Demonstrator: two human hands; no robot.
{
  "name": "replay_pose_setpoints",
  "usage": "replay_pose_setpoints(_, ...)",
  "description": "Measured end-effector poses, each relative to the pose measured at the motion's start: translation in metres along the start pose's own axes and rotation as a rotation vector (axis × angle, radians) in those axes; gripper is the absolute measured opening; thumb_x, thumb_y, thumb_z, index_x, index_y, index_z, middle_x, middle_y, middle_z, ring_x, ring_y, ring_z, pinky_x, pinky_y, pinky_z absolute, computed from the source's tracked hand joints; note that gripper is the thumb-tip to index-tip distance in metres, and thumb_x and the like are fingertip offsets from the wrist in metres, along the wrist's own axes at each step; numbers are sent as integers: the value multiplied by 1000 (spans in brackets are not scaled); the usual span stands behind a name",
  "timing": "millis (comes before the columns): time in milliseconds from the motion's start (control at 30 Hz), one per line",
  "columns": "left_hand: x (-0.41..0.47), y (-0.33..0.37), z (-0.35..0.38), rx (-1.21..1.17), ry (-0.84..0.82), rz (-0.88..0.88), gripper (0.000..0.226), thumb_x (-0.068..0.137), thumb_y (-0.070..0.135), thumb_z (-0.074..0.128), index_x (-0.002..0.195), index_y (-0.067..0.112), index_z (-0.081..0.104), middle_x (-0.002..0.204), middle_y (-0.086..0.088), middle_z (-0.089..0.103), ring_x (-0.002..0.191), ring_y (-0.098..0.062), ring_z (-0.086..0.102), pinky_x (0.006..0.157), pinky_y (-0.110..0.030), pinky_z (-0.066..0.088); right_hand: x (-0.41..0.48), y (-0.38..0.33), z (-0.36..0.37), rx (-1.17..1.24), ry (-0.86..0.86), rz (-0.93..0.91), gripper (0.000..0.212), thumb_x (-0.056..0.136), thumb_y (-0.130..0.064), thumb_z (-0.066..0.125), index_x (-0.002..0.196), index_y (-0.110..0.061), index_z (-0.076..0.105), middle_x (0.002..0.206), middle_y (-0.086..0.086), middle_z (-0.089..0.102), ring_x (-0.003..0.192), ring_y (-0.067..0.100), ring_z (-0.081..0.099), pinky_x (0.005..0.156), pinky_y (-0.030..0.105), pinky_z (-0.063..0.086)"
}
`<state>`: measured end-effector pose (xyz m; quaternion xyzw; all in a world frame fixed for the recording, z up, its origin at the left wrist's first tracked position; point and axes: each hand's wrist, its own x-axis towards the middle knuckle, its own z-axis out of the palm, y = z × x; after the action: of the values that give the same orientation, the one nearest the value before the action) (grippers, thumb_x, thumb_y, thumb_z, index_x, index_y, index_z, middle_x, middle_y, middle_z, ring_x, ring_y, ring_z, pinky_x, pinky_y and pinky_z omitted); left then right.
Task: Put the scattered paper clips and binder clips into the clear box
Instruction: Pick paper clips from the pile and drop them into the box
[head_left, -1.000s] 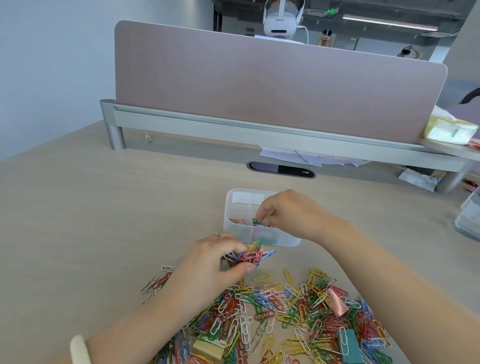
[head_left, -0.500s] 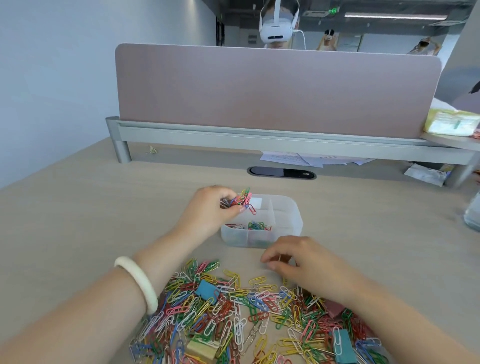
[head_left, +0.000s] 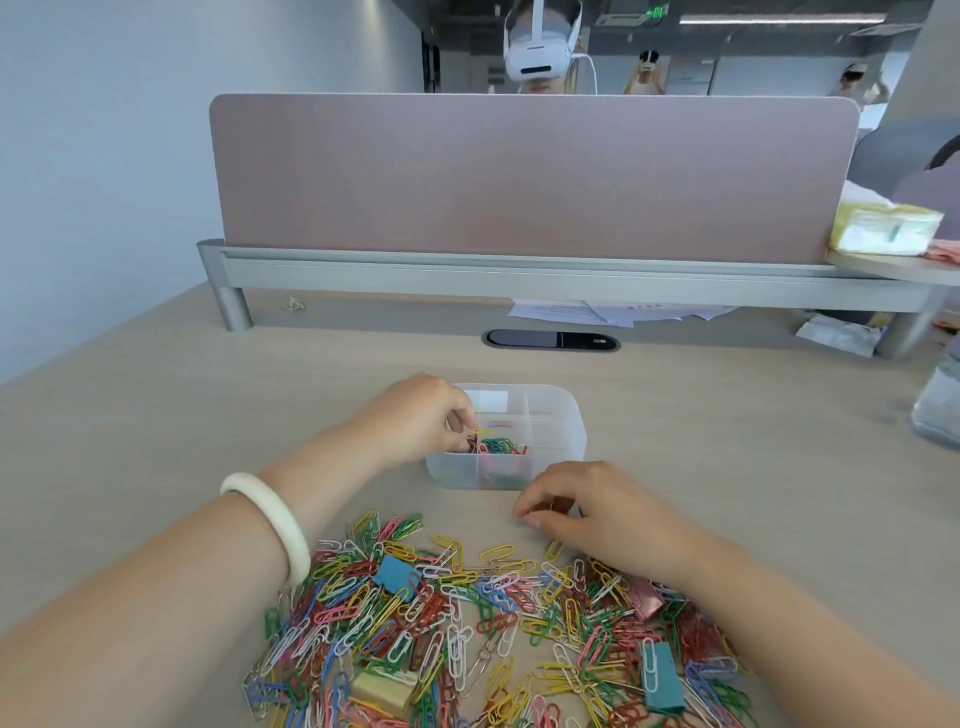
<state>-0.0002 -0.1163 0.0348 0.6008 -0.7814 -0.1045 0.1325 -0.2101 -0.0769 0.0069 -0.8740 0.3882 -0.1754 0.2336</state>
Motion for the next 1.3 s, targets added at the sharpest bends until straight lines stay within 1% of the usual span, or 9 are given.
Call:
replay_pose_setpoints(333, -32, 8, -3, -141, 101, 68, 12, 83, 18, 61, 89, 19, 71, 90, 3, 72, 81, -9, 63, 78, -26, 49, -2, -2, 2, -45, -36, -5, 15, 85, -18, 60, 96, -21, 70, 97, -4, 63, 74, -6, 52, 72, 8, 43)
replay_pose_setpoints(433, -61, 5, -5, -220, 220, 81, 6, 79, 16, 66, 81, 19, 71, 78, 8, 67, 72, -3, 58, 69, -16, 43, -6, -4, -1, -54, -61, -8, 14, 84, -20, 62, 95, -23, 70, 96, -5, 64, 79, 0, 54, 72, 5, 38)
replay_pose_setpoints(500, -82, 0, -3, -237, 128, 93, 6, 75, 23, 71, 80, 22, 71, 76, 11, 63, 75, -5, 57, 64, -12, 41, -8, -6, -2, -35, -81, -3, 16, 82, -24, 66, 97, -24, 68, 96, -7, 62, 80, -1, 55, 72, 4, 37)
replay_pose_setpoints(667, -113, -19, 7, -189, -153, 73, 51, 52, 62, 73, 97, 38, 64, 98, 14, 54, 89, 1, 49, 77, -16, 41, -11, -23, 9, -29, -188, -15, 63, 66, -47, 74, 123, -32, 50, 114, -13, 46, 107, 0, 43, 92, 11, 33)
replay_pose_setpoints(767, -117, -22, 14, -190, -153, 93, 48, 55, 59, 70, 99, 39, 63, 98, 9, 51, 91, 1, 48, 81, -20, 42, -16, -36, 19, -158, -259, -44, 80, 62, -58, 71, 132, -36, 37, 122, -16, 35, 119, 1, 25, 102, 20, 27)
replay_pose_setpoints(900, -117, -17, 21, -204, -73, 114, 22, 70, 33, 75, 91, 30, 68, 87, 11, 50, 72, -1, 46, 69, -24, 40, -15, -35, 23, -120, -222, -71, 69, 65, -55, 71, 127, -38, 43, 117, -17, 39, 114, -1, 26, 99, 19, 28)
replay_pose_setpoints(1067, -115, -4, 34, -183, 86, 95, 25, 71, 34, 73, 92, 22, 69, 88, 12, 49, 71, -1, 43, 65, -17, 35, -9, -23, 22, -12, -179, -43, 61, 63, -58, 67, 119, -40, 51, 108, -20, 46, 105, -3, 40, 91, 15, 37)
replay_pose_setpoints(1167, -115, 4, 37, -187, 155, 121, 22, 70, 31, 74, 89, 22, 69, 88, 16, 50, 81, -4, 43, 73, -26, 38, -5, -13, 17, 4, -136, -19, 56, 66, -49, 72, 117, -36, 54, 104, -17, 50, 93, -10, 44, 81, 6, 34)
replay_pose_setpoints(1300, -116, 5, 36, -261, 229, 104, 17, 68, 32, 75, 82, 26, 68, 76, 12, 59, 74, -7, 48, 71, -34, 43, -5, -5, 13, 73, -91, 16, 46, 69, -36, 75, 111, -31, 59, 95, -14, 54, 81, -8, 49, 73, 5, 38)
